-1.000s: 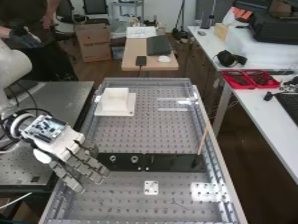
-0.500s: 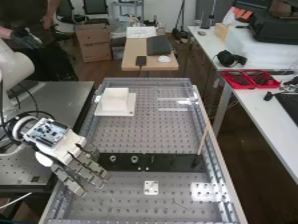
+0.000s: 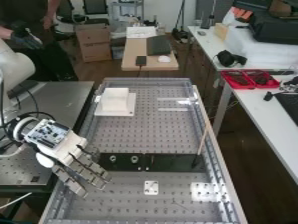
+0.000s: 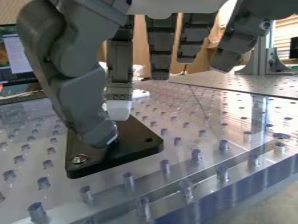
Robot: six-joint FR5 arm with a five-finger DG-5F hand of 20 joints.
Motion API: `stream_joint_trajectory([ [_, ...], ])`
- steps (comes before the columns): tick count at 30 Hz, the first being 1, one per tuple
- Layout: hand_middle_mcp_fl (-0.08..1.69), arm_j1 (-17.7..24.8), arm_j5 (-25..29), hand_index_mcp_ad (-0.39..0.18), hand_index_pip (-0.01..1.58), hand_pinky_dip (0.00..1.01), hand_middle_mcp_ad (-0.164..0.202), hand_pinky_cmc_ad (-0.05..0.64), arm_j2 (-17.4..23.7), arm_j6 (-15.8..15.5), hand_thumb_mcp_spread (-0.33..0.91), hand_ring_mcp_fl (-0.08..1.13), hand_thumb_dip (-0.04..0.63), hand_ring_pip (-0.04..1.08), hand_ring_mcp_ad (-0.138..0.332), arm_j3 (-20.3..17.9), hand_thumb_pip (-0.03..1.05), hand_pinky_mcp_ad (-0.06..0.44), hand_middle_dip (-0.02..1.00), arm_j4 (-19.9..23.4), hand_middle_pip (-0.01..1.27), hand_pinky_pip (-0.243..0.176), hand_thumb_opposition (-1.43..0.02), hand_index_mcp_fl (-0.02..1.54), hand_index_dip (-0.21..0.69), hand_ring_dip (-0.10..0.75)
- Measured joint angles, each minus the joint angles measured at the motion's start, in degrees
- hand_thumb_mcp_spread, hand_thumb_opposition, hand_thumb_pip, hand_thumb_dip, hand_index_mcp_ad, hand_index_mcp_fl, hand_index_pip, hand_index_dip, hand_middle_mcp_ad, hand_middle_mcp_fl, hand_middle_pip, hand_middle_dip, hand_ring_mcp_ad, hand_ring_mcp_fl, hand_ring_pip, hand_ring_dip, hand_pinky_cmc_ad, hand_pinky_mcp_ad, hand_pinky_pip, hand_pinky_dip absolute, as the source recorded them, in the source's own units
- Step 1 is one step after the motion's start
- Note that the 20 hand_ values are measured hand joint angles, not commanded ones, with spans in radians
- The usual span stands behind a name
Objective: Grab the smaller nut and place it in the white container
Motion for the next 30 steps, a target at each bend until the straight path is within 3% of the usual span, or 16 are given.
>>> stream_joint_trajectory([
  [30, 0.2, -0.39, -0.88, -0.138, 1.52, 0.2, 0.077, 0.312, -1.01, -0.33, 0.47, 0.0, 0.291, 0.09, 0.086, 0.87, 0.61, 0.195, 0.21, -0.26, 0.13, -0.028, -0.87, 0.22, 0.311, 0.061],
])
